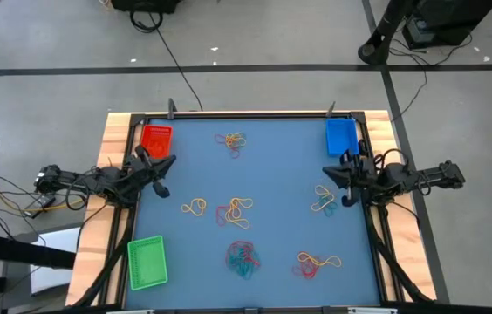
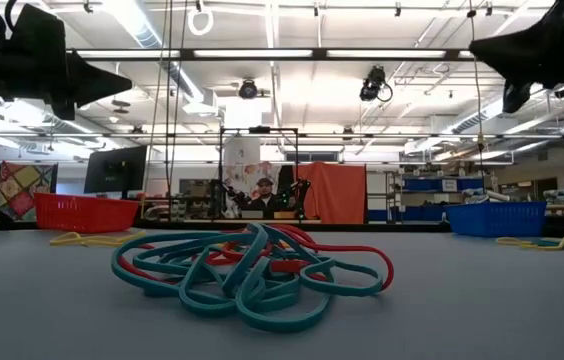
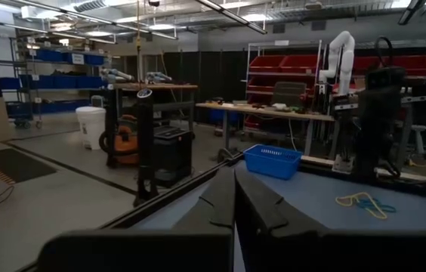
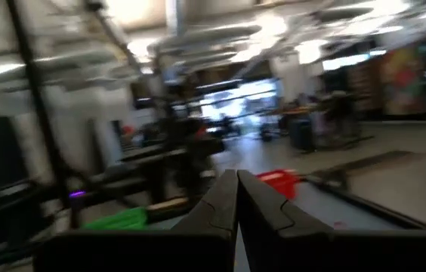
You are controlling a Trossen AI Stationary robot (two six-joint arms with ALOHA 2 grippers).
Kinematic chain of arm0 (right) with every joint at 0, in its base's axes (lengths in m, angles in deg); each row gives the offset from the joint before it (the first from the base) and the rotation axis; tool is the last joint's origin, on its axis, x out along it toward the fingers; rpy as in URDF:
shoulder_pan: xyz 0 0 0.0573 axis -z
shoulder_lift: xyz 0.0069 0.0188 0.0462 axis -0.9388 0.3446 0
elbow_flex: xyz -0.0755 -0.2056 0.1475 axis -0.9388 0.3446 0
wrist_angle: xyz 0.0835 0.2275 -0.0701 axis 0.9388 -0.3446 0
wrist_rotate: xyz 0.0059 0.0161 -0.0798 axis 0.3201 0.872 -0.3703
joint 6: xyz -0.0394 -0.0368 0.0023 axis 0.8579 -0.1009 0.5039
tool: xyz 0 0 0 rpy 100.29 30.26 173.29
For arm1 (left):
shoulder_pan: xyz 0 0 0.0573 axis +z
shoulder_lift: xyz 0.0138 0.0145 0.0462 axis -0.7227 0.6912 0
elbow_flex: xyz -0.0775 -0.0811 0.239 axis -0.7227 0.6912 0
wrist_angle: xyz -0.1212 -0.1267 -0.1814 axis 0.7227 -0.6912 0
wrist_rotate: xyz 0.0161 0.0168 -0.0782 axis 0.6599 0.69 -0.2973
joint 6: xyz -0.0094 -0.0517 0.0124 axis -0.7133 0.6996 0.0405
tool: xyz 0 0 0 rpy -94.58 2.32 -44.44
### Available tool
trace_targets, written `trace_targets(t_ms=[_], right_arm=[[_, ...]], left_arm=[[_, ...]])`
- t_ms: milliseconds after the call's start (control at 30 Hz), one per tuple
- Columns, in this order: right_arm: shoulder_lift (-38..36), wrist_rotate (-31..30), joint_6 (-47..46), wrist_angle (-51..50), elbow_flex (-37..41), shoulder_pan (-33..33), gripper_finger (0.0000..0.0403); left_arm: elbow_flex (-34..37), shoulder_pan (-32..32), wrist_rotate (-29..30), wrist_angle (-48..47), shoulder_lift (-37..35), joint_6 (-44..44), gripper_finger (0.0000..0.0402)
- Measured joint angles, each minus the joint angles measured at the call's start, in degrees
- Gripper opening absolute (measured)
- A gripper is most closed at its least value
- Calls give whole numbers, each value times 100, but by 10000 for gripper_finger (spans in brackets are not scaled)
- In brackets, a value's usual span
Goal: Sort rubber bands into baskets
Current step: Put the yellow rubber band into the blue basket
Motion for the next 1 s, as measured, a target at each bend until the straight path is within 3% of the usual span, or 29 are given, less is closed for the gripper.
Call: trace_targets(t_ms=[100,200,333,533,800,1000], right_arm=[[0,-691,-153,-168,0,0,23],[49,-993,-258,-541,0,4,23],[268,-1037,-642,-1159,-1,31,23],[1165,-1036,-1461,-1513,-145,284,26],[2576,-450,-1936,-1653,-827,808,63],[3851,37,-2342,-2300,-1647,1138,97]], left_arm=[[0,2,0,0,0,0,6],[0,1,0,94,0,0,6],[0,2,0,163,2,-2,6],[0,69,193,413,17,2,6],[0,68,68,299,87,44,6],[0,68,44,257,795,625,26]])
